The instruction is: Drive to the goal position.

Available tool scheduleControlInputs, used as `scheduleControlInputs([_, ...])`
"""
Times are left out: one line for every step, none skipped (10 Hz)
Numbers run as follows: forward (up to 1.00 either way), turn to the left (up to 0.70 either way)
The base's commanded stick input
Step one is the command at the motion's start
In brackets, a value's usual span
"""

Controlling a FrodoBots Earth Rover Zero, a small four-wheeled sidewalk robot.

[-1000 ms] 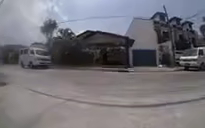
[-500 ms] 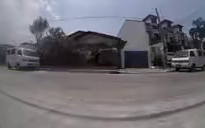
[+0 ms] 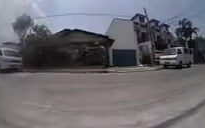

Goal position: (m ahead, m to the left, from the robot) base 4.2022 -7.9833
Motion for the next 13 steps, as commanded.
scheduleControlInputs([0.25,-0.51])
scheduleControlInputs([0.07,-0.52])
scheduleControlInputs([0.00,-0.70])
scheduleControlInputs([0.00,-0.70])
scheduleControlInputs([0.00,-0.70])
scheduleControlInputs([0.00,-0.70])
scheduleControlInputs([0.00,-0.70])
scheduleControlInputs([0.00,-0.70])
scheduleControlInputs([0.00,-0.70])
scheduleControlInputs([0.00,-0.70])
scheduleControlInputs([0.00,-0.70])
scheduleControlInputs([0.00,-0.70])
scheduleControlInputs([0.00,-0.70])
